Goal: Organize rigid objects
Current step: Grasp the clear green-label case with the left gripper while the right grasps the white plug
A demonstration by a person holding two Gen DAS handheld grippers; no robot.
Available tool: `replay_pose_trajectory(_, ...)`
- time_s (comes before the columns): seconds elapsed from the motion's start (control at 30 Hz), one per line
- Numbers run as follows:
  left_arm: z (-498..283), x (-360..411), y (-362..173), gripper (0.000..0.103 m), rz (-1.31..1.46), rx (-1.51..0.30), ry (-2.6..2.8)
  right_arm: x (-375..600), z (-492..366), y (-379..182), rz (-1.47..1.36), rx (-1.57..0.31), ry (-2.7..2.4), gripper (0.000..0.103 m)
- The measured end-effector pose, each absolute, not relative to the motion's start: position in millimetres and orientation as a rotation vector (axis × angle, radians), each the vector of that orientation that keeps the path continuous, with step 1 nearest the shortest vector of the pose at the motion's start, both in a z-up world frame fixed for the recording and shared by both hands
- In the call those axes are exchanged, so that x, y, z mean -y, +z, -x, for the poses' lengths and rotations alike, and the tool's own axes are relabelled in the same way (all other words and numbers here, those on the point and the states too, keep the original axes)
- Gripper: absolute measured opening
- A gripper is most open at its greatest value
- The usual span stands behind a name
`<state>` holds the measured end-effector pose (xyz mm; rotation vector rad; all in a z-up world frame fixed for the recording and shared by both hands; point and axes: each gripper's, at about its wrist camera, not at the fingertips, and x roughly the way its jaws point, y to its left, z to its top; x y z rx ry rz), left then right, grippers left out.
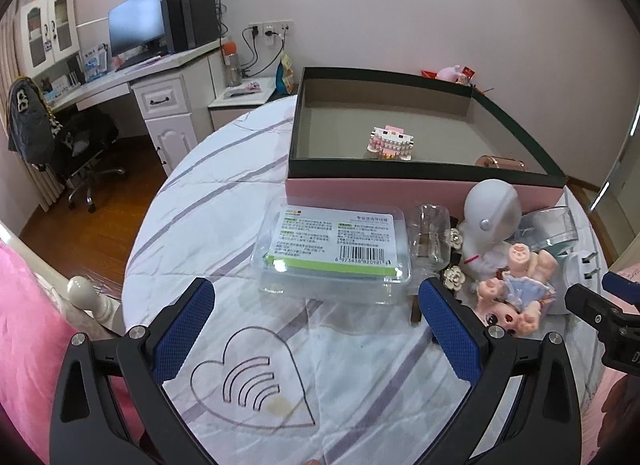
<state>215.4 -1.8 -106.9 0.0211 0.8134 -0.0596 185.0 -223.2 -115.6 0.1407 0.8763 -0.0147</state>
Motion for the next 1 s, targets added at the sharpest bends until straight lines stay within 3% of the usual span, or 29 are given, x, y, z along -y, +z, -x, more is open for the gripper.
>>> replay_pose_trajectory(0.1,-224,5,-111,0.103,-0.028,-0.824,-0.069,225,-192,-122,-0.162,-0.886,-0.018,0.096)
replay_pose_trajectory(0.33,-242,9,-120,0.103,-0.009,-0.839,-0.09,230,-198,-126,-0.21,-0.881,0.0,0.095)
replay_pose_trajectory(0.43,-249,-1,-122,0.101,0.031,-0.846,-0.087,230,-198,-124,-0.233,-0.88,0.022,0.084)
replay_pose_trajectory(0.47,-250,-3,-124,0.095,0.045,-0.853,-0.099,230,-197,-123,-0.237,-0.874,0.025,0.077)
replay_pose_trajectory(0.5,-252,-6,-126,0.095,0.06,-0.867,-0.106,230,-196,-123,-0.237,-0.875,0.021,0.073)
replay_pose_trajectory(0.83,-262,5,-135,0.094,-0.026,-0.904,-0.069,224,-205,-130,-0.207,-0.894,0.001,0.072)
replay_pose_trajectory(1.0,-257,-8,-133,0.093,0.041,-0.892,-0.081,225,-204,-131,-0.209,-0.891,0.011,0.066)
